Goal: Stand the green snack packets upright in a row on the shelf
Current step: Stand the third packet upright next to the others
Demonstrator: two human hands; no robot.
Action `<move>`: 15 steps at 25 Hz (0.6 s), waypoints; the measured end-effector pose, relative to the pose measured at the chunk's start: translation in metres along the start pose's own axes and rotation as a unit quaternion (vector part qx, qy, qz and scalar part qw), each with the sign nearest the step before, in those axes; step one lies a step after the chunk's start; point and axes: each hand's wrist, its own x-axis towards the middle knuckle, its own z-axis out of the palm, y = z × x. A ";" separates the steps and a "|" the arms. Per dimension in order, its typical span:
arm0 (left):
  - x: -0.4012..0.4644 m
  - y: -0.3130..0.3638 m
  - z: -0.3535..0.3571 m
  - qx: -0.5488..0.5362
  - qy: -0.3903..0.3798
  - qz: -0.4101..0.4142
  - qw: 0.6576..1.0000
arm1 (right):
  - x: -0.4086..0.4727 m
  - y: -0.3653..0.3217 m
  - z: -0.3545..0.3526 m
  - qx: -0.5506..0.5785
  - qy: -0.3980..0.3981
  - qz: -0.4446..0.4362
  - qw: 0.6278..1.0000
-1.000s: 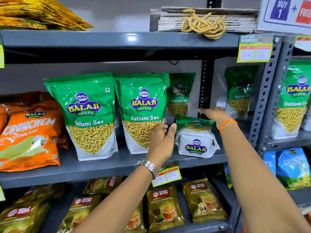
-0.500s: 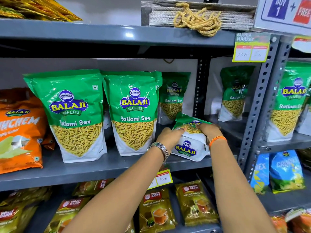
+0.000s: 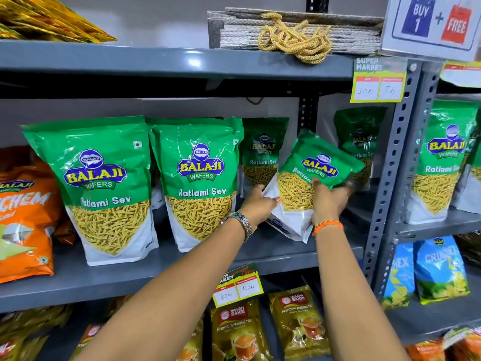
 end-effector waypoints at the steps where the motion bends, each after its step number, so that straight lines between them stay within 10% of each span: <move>1: 0.002 0.000 0.000 0.001 0.006 0.005 1.000 | 0.000 -0.001 0.003 0.025 -0.012 -0.013 1.000; 9: 0.004 -0.027 0.003 0.131 0.077 0.021 0.988 | 0.007 -0.002 0.012 0.055 -0.259 -0.110 0.958; 15: 0.009 -0.039 0.000 0.152 0.097 0.021 0.983 | 0.002 0.007 0.004 0.098 -0.340 0.082 0.932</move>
